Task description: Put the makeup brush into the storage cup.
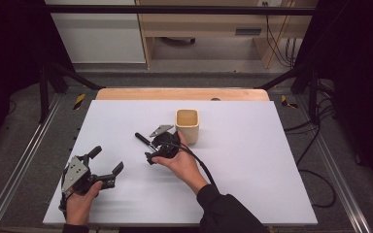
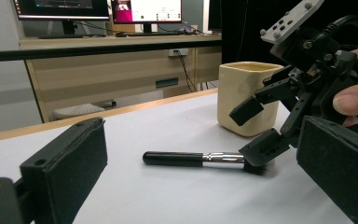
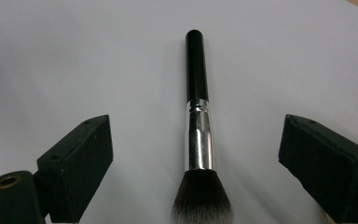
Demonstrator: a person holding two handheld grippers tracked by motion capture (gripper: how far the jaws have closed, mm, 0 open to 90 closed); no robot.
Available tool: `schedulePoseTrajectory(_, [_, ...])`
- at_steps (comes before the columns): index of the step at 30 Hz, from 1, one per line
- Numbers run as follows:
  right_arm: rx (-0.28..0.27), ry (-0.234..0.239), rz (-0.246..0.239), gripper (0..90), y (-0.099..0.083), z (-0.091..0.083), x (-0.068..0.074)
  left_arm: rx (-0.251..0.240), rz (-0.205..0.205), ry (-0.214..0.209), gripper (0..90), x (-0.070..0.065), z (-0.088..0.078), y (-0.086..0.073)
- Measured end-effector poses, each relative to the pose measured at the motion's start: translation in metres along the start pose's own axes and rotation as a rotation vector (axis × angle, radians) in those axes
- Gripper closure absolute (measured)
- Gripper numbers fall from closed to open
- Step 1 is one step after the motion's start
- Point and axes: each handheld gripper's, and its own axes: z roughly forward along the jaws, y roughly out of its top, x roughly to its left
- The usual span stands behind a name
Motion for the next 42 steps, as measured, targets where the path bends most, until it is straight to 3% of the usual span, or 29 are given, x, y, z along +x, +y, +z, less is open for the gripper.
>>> schedulePoseTrajectory(15, [-0.007, -0.01, 0.017, 14.0, -0.001, 0.005, 0.0, 0.0, 0.003, 0.0, 1.5, 0.0, 0.0, 0.0])
schedulePoseTrajectory(32, [-0.009, -0.009, 0.052, 39.8, -0.003, 0.008, -0.004, -0.005, 0.004, -0.005, 1.5, -0.001, 0.0, 0.001])
schedulePoseTrajectory(42, [-0.014, 0.0, 0.068, 50.0, -0.004, 0.012, -0.006, -0.004, 0.008, -0.005, 1.6, -0.002, 0.0, 0.001])
